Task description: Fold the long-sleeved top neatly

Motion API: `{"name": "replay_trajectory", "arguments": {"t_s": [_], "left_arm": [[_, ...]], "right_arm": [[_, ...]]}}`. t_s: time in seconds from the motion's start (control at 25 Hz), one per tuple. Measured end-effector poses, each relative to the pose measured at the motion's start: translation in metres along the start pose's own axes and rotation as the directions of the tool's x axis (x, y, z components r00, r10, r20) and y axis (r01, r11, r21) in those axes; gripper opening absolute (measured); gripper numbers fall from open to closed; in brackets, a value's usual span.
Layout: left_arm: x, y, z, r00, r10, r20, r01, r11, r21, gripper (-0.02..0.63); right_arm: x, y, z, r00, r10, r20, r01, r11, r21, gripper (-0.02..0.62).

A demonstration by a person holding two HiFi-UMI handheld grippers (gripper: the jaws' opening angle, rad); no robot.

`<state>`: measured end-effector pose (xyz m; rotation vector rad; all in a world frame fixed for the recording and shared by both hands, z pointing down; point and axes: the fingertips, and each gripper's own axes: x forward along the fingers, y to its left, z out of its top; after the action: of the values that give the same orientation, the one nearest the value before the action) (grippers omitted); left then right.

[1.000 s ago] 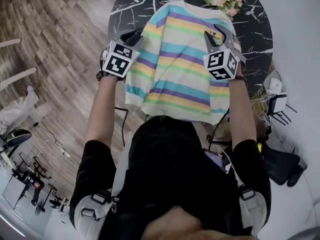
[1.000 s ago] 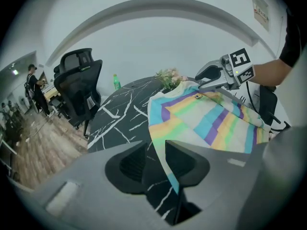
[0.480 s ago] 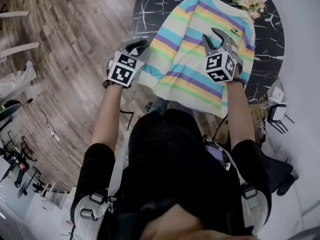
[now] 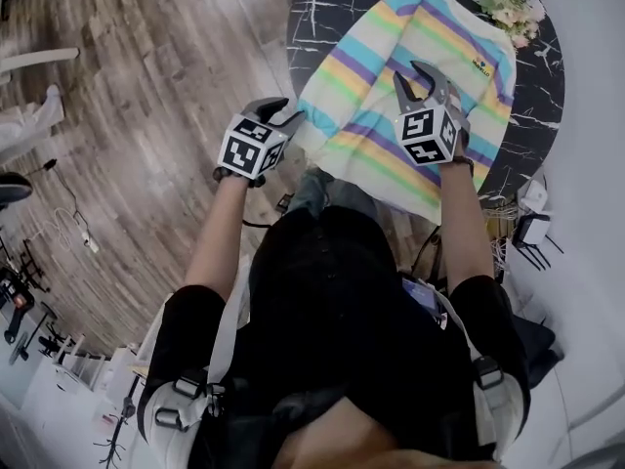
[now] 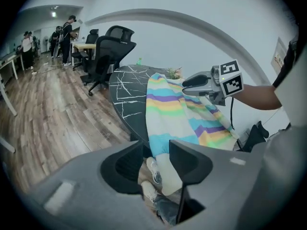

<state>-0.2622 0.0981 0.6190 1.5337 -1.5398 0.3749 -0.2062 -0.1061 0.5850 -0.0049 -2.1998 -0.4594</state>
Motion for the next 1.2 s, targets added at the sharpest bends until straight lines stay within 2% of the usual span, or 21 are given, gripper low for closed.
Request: {"name": "replay_trajectory", "arguments": {"t_s": [0.4,0.44,0.52,0.6,0.88,1.08,1.2], "left_arm": [[0.005,-0.020,-0.038,0.994,-0.099,-0.043,0.095,0.992,-0.089,0.190],[0.006,-0.021,-0.040,0.993,-0.106,-0.049,0.101,0.991,-0.090,0.163],[0.004,-0.021,-0.039,0.994,-0.100,-0.043,0.096,0.992,-0.088,0.034],[-0.001,-0.016,-0.033,0.996,-0.080,-0.029,0.077,0.993,-0.086,0.021],[-0.032,0.033,-0.003,0.998,0.062,0.001,-0.062,0.996,-0.063,0.020],[-0.059,0.078,0.031,0.984,0.174,0.028,-0.173,0.984,-0.037,0.020],[-0.072,0.097,0.053,0.976,0.213,0.036,-0.213,0.977,-0.008,0.020]], "right_arm": [[-0.001,0.029,0.001,0.999,0.046,-0.016,-0.046,0.999,0.005,0.138],[-0.002,0.031,-0.001,0.999,0.050,-0.019,-0.050,0.999,0.010,0.137],[-0.005,0.035,-0.005,0.998,0.057,-0.026,-0.056,0.998,0.017,0.135],[-0.007,0.037,-0.009,0.998,0.060,-0.032,-0.060,0.998,0.024,0.133],[-0.013,0.048,-0.007,0.996,0.080,-0.032,-0.077,0.995,0.069,0.127],[-0.018,0.051,0.001,0.996,0.081,-0.027,-0.079,0.993,0.085,0.123],[-0.021,0.051,0.005,0.996,0.079,-0.031,-0.076,0.993,0.095,0.123]]}}
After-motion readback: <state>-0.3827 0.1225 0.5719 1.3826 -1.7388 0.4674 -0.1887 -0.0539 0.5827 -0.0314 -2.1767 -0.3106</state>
